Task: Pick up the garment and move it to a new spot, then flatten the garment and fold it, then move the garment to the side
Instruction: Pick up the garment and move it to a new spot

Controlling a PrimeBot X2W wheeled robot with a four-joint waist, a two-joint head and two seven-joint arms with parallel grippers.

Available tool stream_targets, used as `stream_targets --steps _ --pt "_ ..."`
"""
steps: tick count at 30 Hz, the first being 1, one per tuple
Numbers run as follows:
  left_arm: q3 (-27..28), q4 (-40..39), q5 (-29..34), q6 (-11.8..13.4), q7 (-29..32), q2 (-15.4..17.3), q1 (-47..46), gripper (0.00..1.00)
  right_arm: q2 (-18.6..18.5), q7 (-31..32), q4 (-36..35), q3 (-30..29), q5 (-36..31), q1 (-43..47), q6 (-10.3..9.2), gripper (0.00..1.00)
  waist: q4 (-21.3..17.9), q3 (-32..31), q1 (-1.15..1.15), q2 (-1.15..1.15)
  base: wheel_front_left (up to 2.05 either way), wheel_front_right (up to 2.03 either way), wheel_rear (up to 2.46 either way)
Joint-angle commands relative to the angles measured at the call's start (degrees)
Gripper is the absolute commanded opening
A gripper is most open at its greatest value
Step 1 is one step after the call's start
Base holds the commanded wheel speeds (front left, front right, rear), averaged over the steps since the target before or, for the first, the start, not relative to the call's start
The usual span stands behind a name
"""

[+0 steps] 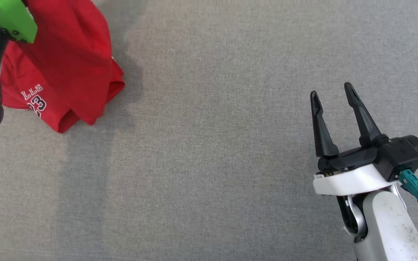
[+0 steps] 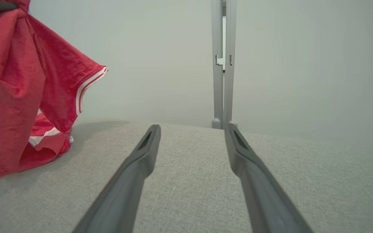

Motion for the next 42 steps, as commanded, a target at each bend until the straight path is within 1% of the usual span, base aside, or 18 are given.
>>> stream_targets --steps 1,5,10,13,16,18,20,21,22,24,28,32,33,34,35,38,42 --pt "0.05 -2.34 -0.24 0.65 0.43 0.33 1.21 0.0 -0.18 -0.18 0.07 -0.06 0.67 0.74 -0.08 1.0 -0.01 -3.74 0.0 0.0 0.0 0.0 0.0" --pt "-0.42 -10.44 -0.33 2.64 2.86 0.56 3.13 0.0 -0.18 -0.18 0.1 -0.08 1.87 1.41 -0.08 1.0 -1.27 -5.26 0.0 0.0 0.0 0.0 0.0" --pt "-1.74 -18.96 -1.07 5.3 7.06 -0.31 5.96 0.0 -0.19 -0.18 -0.31 -0.62 2.87 1.12 -0.08 1.0 -4.25 -5.87 0.0 0.0 0.0 0.0 0.0" --pt "-3.01 -21.77 -0.86 6.61 9.02 -1.07 7.43 0.0 -0.17 -0.18 -0.5 -0.84 3.64 0.86 -0.08 1.0 -6.52 -5.83 0.0 0.0 0.0 0.0 0.0" --pt "-4.73 -23.37 -0.54 8.06 10.29 -2.95 8.77 0.0 -0.17 -0.18 -0.8 -1.29 4.45 0.47 -0.08 1.0 -9.28 -5.25 0.0 0.0 0.0 0.0 0.0" --pt "-5.69 -23.78 -1.67 8.74 10.77 -5.1 9.82 0.0 -0.15 -0.18 -0.97 -1.2 5.06 0.17 -0.08 1.0 -11.3 -4.66 0.0 0.0 0.0 0.0 0.0" --pt "-5.45 -23.44 -5.12 9.4 11.53 -8.46 11.33 0.0 -0.14 -0.18 -1.07 -1.11 5.67 -0.15 -0.08 1.0 -13.51 -4.05 0.0 0.0 0.0 0.0 0.0" --pt "-5.49 -23.12 -5.79 9.77 11.79 -9.52 11.5 0.0 -0.18 -0.18 -1.16 -1.15 6.07 -0.12 -0.08 1.0 -14.71 -3.64 0.0 0.0 0.0 0.0 0.0" --pt "-5.68 -22.74 -5.84 10.15 11.73 -10.06 11.5 0.0 -0.16 -0.18 -1.19 -1.21 6.49 -0.28 -0.09 1.0 -15.76 -3.22 0.0 0.0 0.0 0.0 0.0" --pt "-6.8 -21.55 -5.91 10.85 11.54 -12.21 12.07 0.0 -0.11 -0.18 -1.28 -1.13 7.49 -0.69 -0.08 1.0 -18.08 -2.31 0.0 0.0 0.0 0.0 0.0" --pt "-9.11 -17.82 -4.69 11.42 10.72 -15.36 11.5 0.0 -0.13 -0.18 -0.93 -0.92 9.67 -1.17 -0.08 1.0 -22.85 -0.68 0.0 0.0 0.0 0.0 0.0" --pt "-9.73 -11.21 -4.21 13.0 8.03 -20.13 9.6 0.0 -0.08 -0.18 -0.29 0.0 11.08 -0.81 -0.08 1.0 -25.88 -0.09 0.0 0.0 0.0 0.0 0.0" --pt "-9.98 -9.06 -3.69 13.54 7.12 -21.09 9.08 0.37 -0.1 -0.18 -0.2 0.42 11.34 -0.73 -0.08 1.0 -26.52 -0.07 0.0 0.0 0.0 0.0 0.0" --pt "-10.3 -7.39 -3.39 13.9 6.53 -21.68 8.8 0.93 -0.13 -0.18 -0.2 0.56 11.5 -0.63 -0.08 1.0 -26.81 -0.09 0.0 0.0 0.0 0.0 0.0" --pt "-10.8 -5.28 -3.56 14.13 6.38 -22.44 8.69 1.0 -0.11 -0.18 -0.24 0.92 11.77 -0.47 -0.08 1.0 -27.16 -0.15 0.0 0.0 0.0 0.0 0.0" --pt "-11.55 -1.66 -2.86 13.88 4.36 -23.45 7.04 1.0 -0.11 -0.18 -0.4 1.18 11.88 -0.49 -0.08 1.0 -27.23 -0.19 0.0 0.0 0.0 0.0 0.0" --pt "-11.78 1.07 -2.94 12.49 1.17 -23.83 6.19 1.0 -0.1 -0.18 -0.7 0.68 10.92 -0.35 -0.08 1.0 -24.88 -0.58 0.0 0.0 0.0 0.0 0.0"
